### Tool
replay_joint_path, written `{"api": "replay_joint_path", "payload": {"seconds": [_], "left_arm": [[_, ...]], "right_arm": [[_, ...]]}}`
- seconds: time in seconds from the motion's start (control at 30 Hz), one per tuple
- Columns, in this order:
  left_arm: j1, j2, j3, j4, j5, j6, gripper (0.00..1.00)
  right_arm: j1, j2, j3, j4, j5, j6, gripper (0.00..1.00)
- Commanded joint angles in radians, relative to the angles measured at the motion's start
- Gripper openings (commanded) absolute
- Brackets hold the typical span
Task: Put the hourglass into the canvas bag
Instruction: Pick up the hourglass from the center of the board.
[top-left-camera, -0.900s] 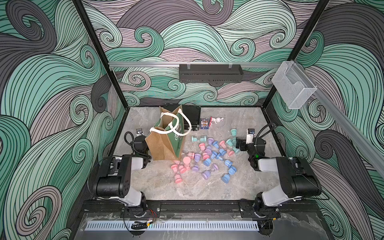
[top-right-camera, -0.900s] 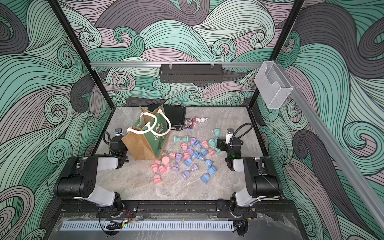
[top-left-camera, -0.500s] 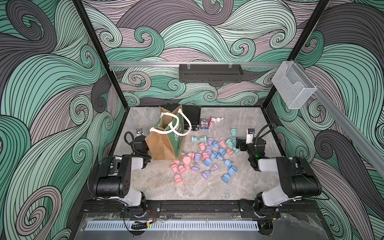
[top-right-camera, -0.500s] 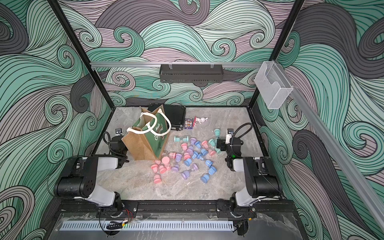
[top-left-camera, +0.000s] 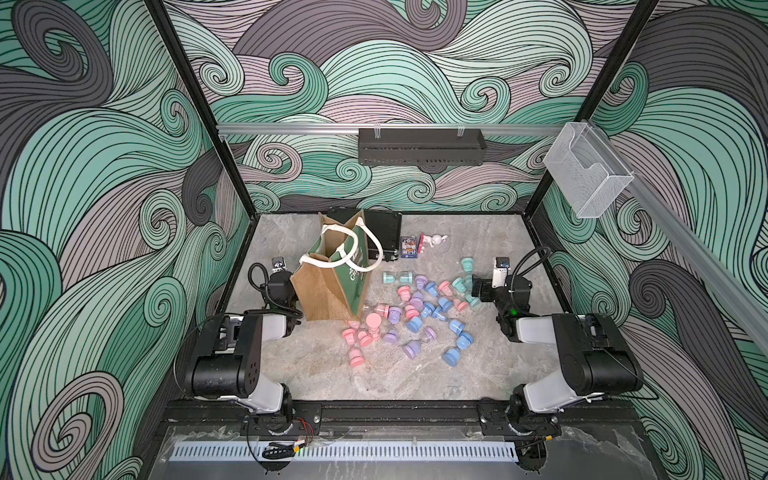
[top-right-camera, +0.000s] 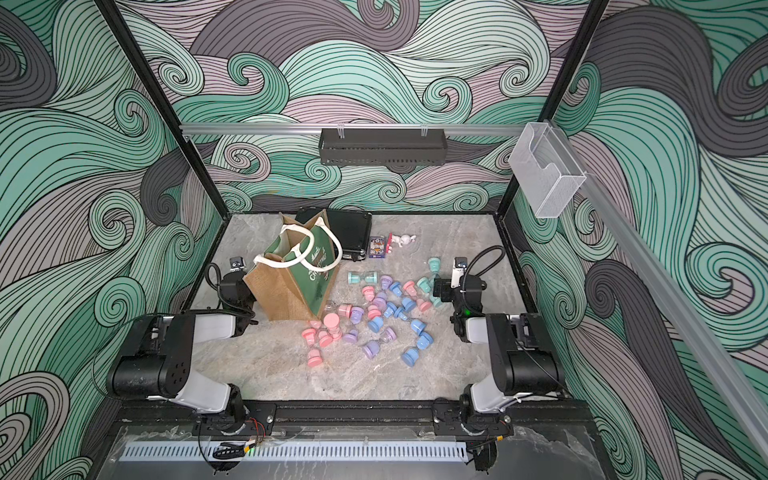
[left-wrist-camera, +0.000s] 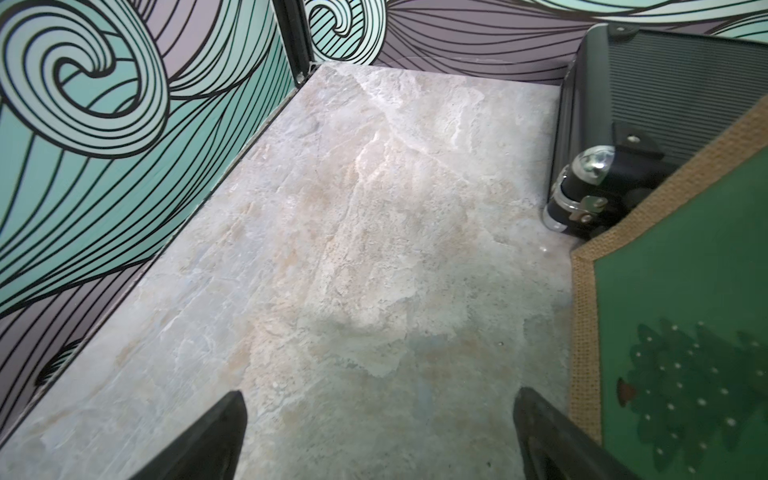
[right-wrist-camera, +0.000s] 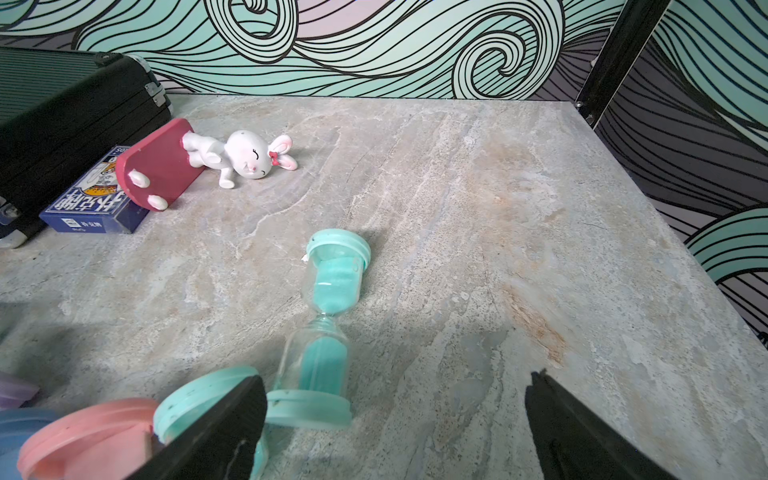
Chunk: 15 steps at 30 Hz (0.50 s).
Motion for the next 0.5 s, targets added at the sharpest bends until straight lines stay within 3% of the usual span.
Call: {"api": "replay_joint_path", "payload": {"seconds": [0.0, 0.37, 0.47], "left_arm": [[-0.002, -0.049, 0.074, -0.107, -0.057, -0.029, 0.99], [0.0, -0.247, 0.056, -0.233, -0.16, -0.05, 0.99], [0.0, -0.292, 0.074, -0.299, -0.195, -0.081, 0.99]], "right_arm": [[0.0, -0.021, 0.007, 0.026, 0.0, 0.01, 1.0], [0.0, -0.268, 0.034, -0.197, 0.021, 0.029, 1.0], [0.0, -0.338, 0.087, -0.314, 0.097, 0.152, 1.0]]}}
